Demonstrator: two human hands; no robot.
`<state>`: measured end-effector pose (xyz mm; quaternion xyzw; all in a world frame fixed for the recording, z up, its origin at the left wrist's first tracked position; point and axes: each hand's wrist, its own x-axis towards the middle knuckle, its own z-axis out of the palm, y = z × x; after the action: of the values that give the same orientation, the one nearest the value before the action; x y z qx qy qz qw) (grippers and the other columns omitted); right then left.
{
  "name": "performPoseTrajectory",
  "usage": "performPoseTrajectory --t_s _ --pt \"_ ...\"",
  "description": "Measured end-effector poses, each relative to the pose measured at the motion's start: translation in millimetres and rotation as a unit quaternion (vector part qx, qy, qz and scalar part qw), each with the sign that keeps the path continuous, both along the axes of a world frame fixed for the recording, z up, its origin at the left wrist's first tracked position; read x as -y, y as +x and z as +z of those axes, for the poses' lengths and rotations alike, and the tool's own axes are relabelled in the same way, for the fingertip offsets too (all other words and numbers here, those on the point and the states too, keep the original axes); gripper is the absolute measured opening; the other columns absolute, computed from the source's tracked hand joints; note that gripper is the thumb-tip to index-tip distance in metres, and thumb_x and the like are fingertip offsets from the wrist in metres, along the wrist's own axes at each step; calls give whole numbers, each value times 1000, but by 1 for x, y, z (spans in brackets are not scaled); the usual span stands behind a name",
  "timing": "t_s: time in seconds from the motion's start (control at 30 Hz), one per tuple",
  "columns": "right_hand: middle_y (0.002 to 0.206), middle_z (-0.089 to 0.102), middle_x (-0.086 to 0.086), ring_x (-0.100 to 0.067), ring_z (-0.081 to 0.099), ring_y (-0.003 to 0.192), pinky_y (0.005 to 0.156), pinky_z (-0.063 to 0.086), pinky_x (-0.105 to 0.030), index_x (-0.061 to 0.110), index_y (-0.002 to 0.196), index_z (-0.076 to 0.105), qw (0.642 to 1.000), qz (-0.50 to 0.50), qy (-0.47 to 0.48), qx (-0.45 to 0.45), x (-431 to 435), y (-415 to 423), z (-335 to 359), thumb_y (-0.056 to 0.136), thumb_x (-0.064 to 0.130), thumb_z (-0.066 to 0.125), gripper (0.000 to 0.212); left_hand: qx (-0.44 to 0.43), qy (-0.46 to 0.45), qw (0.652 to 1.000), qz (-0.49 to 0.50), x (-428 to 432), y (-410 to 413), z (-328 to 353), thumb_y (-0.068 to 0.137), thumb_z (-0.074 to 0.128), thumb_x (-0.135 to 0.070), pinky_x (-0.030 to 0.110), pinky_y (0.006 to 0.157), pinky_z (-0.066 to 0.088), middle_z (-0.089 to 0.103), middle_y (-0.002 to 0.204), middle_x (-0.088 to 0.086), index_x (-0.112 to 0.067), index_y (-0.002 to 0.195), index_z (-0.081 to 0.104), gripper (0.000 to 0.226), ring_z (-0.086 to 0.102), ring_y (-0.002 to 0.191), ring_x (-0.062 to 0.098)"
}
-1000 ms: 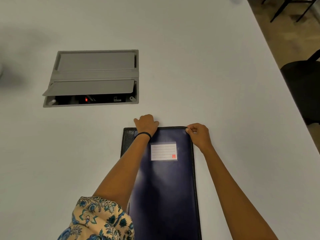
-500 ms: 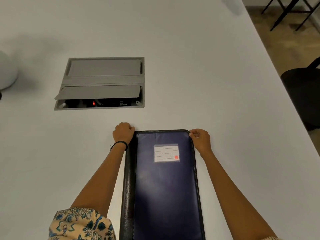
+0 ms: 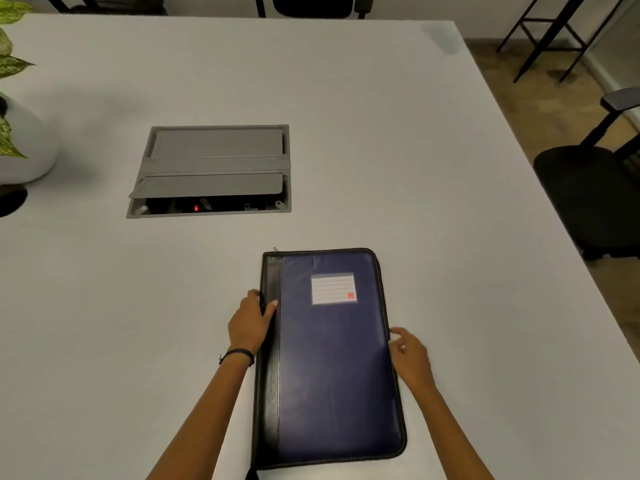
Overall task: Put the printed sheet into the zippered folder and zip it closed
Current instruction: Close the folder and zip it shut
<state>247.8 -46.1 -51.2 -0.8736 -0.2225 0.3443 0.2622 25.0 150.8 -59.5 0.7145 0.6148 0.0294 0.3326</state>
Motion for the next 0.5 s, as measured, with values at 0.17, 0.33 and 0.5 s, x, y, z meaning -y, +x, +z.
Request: performPoseTrajectory --t_s 0.17,0.33,0.5 --pt "111 64 -19 -29 62 95 89 51 -39 6 127 50 1000 15 -1 -24 36 -16 0 93 9 49 34 -1 5 1000 7 67 -45 -7 92 51 -46 29 54 41 60 79 3 -13 91 46 34 53 63 18" --pt "113 60 -15 -34 57 109 94 48 -42 7 127 51 999 -1 18 -51 43 -18 2 92 6 49 34 24 -21 999 4 99 -67 -10 91 51 -46 23 50 36 58 75 -2 -16 86 46 31 53 62 13" --pt "125 58 -18 -34 56 111 96 47 -43 6 124 53 998 -20 39 -54 26 -26 4 95 11 47 30 32 -16 999 16 99 -70 -6 92 52 -42 27 54 36 59 79 2 -14 89 45 30 54 67 19"
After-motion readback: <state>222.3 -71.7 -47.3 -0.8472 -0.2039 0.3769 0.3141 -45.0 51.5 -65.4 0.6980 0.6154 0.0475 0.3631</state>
